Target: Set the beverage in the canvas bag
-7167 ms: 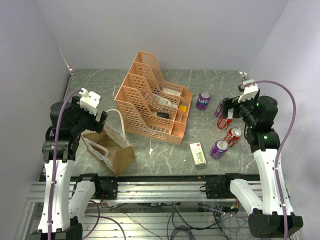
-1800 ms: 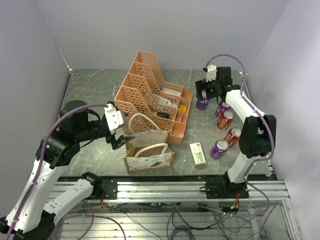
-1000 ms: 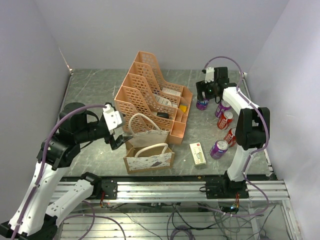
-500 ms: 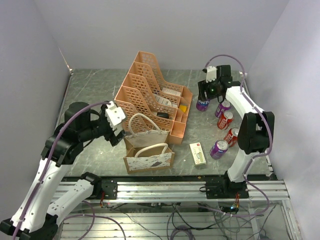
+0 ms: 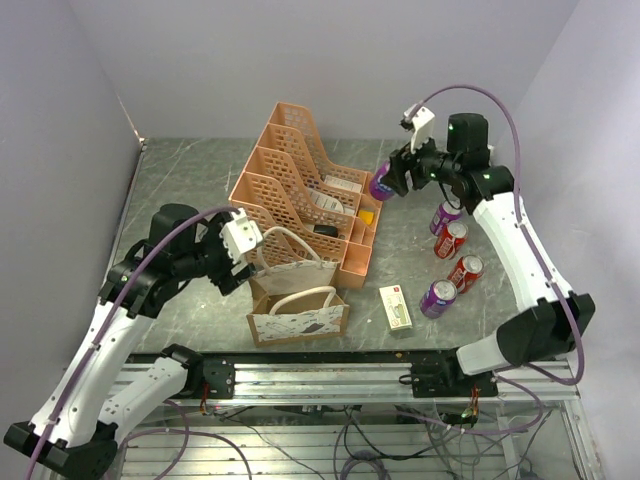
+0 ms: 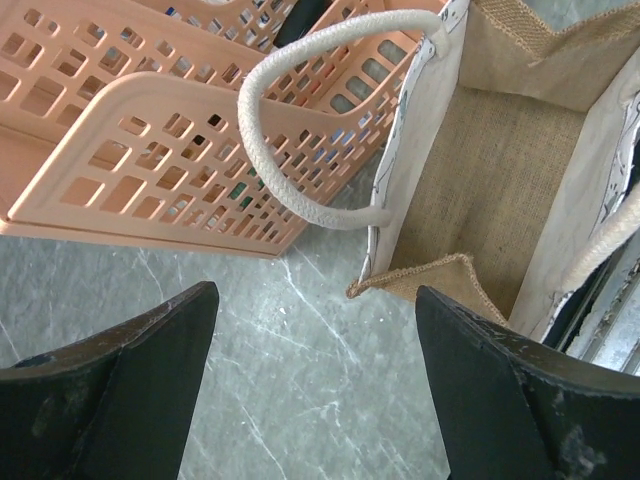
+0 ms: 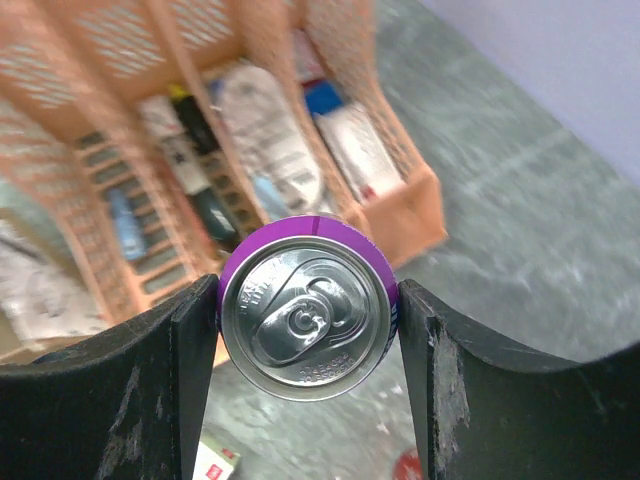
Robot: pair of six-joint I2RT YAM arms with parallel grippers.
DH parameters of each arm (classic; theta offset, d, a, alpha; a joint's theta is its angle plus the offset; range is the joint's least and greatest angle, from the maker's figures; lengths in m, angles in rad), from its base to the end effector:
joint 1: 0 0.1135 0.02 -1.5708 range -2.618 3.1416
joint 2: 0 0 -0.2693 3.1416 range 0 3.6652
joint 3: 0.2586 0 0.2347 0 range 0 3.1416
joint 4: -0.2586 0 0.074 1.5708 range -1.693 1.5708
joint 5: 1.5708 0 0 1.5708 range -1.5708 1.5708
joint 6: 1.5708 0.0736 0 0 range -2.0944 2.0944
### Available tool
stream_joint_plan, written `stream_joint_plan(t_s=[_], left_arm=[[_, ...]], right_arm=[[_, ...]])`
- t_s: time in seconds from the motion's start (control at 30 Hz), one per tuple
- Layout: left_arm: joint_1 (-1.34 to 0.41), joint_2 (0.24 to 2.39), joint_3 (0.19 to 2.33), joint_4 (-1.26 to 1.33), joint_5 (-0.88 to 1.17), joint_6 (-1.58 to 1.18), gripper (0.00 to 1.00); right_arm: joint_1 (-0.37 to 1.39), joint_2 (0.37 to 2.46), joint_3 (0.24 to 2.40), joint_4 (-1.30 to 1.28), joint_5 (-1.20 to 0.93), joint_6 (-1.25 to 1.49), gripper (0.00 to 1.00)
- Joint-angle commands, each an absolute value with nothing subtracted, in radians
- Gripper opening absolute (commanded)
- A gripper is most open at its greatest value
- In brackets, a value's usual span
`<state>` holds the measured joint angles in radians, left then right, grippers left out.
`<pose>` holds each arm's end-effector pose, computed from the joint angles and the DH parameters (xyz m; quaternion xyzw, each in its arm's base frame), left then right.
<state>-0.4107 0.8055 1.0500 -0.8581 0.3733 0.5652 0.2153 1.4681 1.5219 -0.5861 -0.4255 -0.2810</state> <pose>0.1319 -0.0867 0.3388 0.4844 0.7304 -0.1293 0.4639 0.3230 0.1017 0.3819 -0.3100 0.7969 0.1673 0.4908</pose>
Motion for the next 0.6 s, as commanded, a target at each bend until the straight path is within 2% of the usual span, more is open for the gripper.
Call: stream_joint_plan(t_s=[0.0,0.27,0.43,0.57], left_arm=[[-0.403,0.82,1.044,-0.886,0.375,0.614,0.89],[-0.402,0.789,0.985,-0.794,0.278,0.481,0.88],[-0.391,0.756,0.981,-0.753,0.204,0.429,0.88],[-0.351,0.762,0.98,-0.734,0.235,0.388,0.87]], right_arm=[[0.301,1.388,1.52,-0.539,-0.612,-0.313,0.0],[0.409,1.373,1.472,-0.507,-0.891,-0.31,0.0],[0.503,1.38,1.441,-0.495,-0.922,-0.349,0.0],[0.602,1.388,1.431,-0.496,-0.915,-0.383,0.0]])
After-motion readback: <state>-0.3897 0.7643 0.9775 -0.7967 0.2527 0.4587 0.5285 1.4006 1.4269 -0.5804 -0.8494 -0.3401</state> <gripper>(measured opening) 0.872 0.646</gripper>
